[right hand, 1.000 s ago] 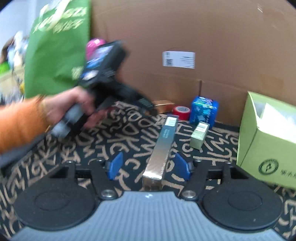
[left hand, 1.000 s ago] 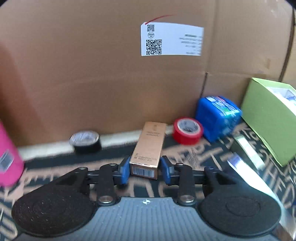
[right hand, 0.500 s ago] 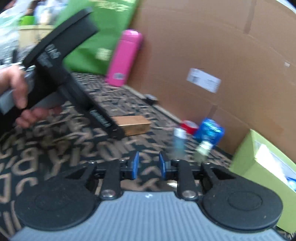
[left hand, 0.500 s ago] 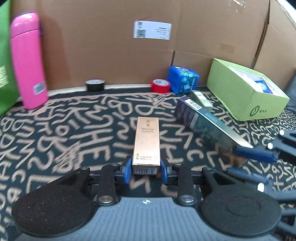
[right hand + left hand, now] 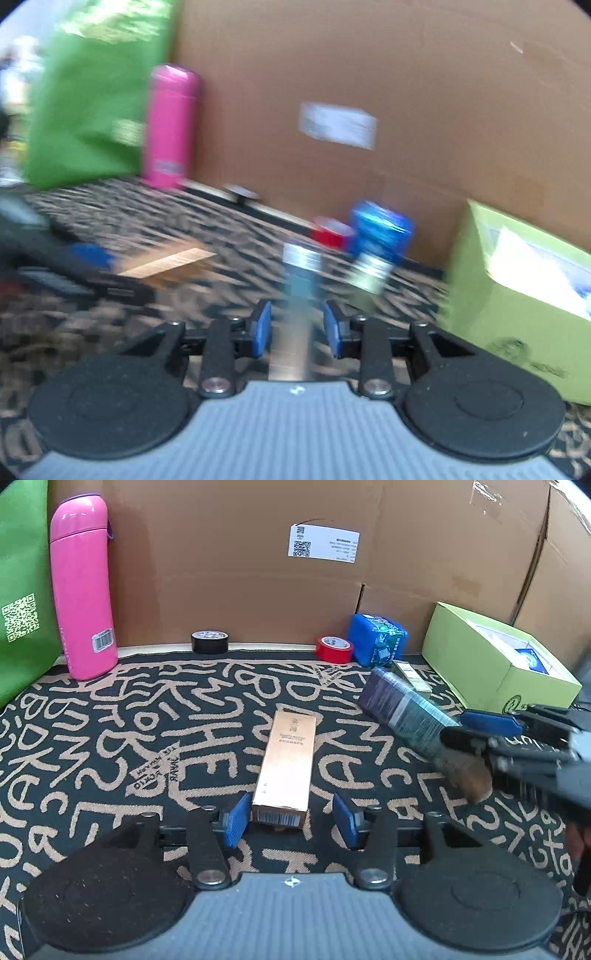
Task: Organize objects
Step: 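Lift the copper box with the left tool while the right tool lifts the silver box, then carry the copper and silver boxes into the lime-green box and open both tools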
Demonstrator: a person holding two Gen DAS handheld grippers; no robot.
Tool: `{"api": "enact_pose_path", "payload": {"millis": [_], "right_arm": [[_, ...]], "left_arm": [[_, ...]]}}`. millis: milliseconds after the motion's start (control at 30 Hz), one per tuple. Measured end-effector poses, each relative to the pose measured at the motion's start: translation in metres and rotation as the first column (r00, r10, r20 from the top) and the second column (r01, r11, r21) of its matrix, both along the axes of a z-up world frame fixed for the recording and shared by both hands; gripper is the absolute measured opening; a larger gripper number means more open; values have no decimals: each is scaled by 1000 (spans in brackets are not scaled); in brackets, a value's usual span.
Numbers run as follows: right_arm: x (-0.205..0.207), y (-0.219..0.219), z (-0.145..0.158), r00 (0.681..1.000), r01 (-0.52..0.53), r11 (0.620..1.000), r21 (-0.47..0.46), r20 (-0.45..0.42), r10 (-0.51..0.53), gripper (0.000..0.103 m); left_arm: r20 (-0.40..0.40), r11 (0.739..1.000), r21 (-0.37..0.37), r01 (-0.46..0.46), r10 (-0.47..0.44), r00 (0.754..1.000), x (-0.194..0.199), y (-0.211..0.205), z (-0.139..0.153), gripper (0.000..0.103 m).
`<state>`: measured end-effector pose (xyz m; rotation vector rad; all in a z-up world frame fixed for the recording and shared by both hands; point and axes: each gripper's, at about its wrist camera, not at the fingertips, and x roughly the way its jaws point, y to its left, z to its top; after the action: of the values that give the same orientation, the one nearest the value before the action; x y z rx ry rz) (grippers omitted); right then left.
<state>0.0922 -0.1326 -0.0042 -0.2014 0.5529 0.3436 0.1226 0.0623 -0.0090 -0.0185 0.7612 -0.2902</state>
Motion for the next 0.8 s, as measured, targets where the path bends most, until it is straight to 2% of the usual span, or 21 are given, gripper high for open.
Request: {"api": "enact_pose_path", "payload": {"millis": [67, 167, 300, 333, 367, 400, 500, 600, 633, 667, 733, 800], "right_arm": [[11, -19, -1, 997, 65, 993, 94, -56, -60, 32], [2, -23, 7, 997, 77, 995, 63, 19, -79, 32], [-1, -14, 10, 999, 20, 999, 31, 36, -22, 33], [1, -12, 7, 999, 16, 1000, 15, 34, -17, 39], [3, -11, 6, 999, 14, 1000, 1, 28, -14, 50], [6, -10, 4, 1000, 11, 1000, -16, 20, -10, 54], [18, -7, -4, 999, 35, 998, -44, 15, -35, 56], [33, -11, -12, 998, 52, 998, -33, -39, -53, 58], [38, -15, -16, 995, 56, 998, -5, -84, -56, 47], [38, -19, -18, 992, 64, 998, 20, -113, -61, 42], [29, -22, -20, 990, 66, 996, 55, -131, -58, 38], [15, -21, -19, 988, 64, 996, 55, -142, -56, 38]], "left_arm": [[-1, 1000, -7, -5, 5, 1000, 1, 3, 1, 54], [4, 1000, -13, -10, 10, 1000, 4, 2, 2, 57], [14, 1000, 1, 5, -5, 1000, 10, -6, 4, 58], [16, 1000, 4, 13, -13, 1000, 10, -8, 4, 59], [20, 1000, 11, 19, -19, 1000, 11, -10, 4, 61], [24, 1000, 21, 21, -22, 999, 11, -12, 4, 63], [30, 998, 53, 16, -17, 999, 19, -19, 0, 66], [25, 998, 55, 5, -6, 1000, 30, -23, -5, 67], [26, 998, 62, 4, -6, 1000, 32, -24, -5, 65], [27, 998, 64, 7, -9, 1000, 32, -24, -4, 57], [35, 996, 80, 28, -31, 999, 27, -27, -3, 33], [29, 993, 98, 64, -67, 997, 18, -33, -2, 32]]}}
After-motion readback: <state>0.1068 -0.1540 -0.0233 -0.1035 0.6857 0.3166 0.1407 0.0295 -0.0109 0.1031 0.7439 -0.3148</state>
